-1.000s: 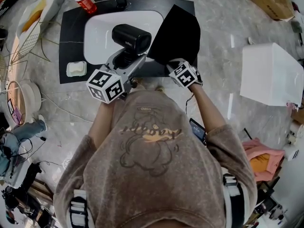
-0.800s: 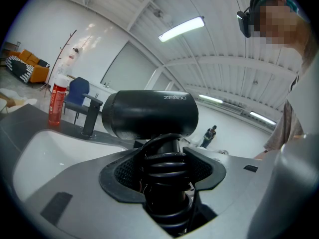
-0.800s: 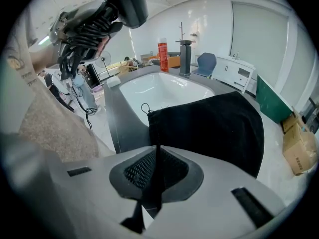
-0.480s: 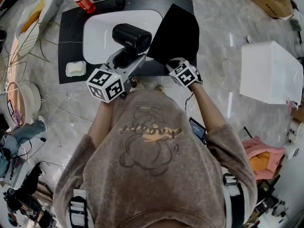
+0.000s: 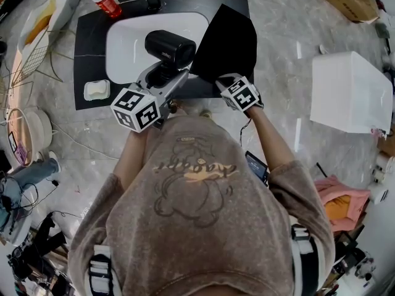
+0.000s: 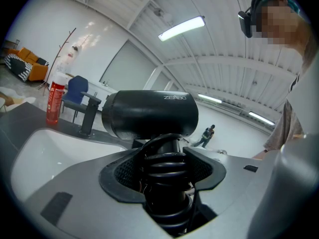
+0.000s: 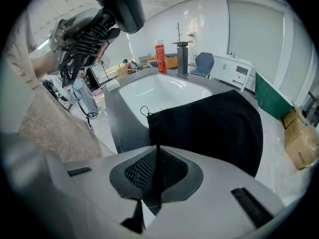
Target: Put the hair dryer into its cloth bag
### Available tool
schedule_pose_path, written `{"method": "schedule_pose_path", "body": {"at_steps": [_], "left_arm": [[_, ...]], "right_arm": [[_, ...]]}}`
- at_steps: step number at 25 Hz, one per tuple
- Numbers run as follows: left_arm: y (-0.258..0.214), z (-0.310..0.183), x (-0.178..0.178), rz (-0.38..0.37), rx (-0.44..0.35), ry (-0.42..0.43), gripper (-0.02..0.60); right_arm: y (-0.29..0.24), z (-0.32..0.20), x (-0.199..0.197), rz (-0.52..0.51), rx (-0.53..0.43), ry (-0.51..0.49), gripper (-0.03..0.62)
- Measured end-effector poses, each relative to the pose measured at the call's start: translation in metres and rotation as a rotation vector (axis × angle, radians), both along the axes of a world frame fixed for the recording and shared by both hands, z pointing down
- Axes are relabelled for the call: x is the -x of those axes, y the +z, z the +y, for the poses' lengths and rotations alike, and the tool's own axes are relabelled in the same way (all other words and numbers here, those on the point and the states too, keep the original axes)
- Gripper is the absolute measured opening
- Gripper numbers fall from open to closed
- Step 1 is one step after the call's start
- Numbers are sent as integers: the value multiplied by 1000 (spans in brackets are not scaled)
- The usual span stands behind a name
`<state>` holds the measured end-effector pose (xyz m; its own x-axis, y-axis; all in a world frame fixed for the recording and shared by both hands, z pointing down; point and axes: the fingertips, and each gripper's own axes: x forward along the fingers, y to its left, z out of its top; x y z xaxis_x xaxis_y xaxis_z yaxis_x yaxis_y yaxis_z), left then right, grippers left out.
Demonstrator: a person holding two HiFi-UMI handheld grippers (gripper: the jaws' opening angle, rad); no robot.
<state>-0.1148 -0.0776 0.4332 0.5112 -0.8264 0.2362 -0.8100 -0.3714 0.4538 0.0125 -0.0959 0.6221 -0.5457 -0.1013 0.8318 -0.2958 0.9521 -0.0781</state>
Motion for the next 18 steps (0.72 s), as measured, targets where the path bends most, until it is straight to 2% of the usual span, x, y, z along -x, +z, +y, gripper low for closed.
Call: {"method": "schedule_pose_path", "body": {"at_steps": [7, 18], "left_arm": [[1, -3, -2, 0, 0, 10, 258], [0, -3, -3, 4, 0, 21, 258]], "right_arm": [[-4, -4, 0, -18, 9, 16, 21], [-2, 1, 2, 6, 0, -38, 46]]}}
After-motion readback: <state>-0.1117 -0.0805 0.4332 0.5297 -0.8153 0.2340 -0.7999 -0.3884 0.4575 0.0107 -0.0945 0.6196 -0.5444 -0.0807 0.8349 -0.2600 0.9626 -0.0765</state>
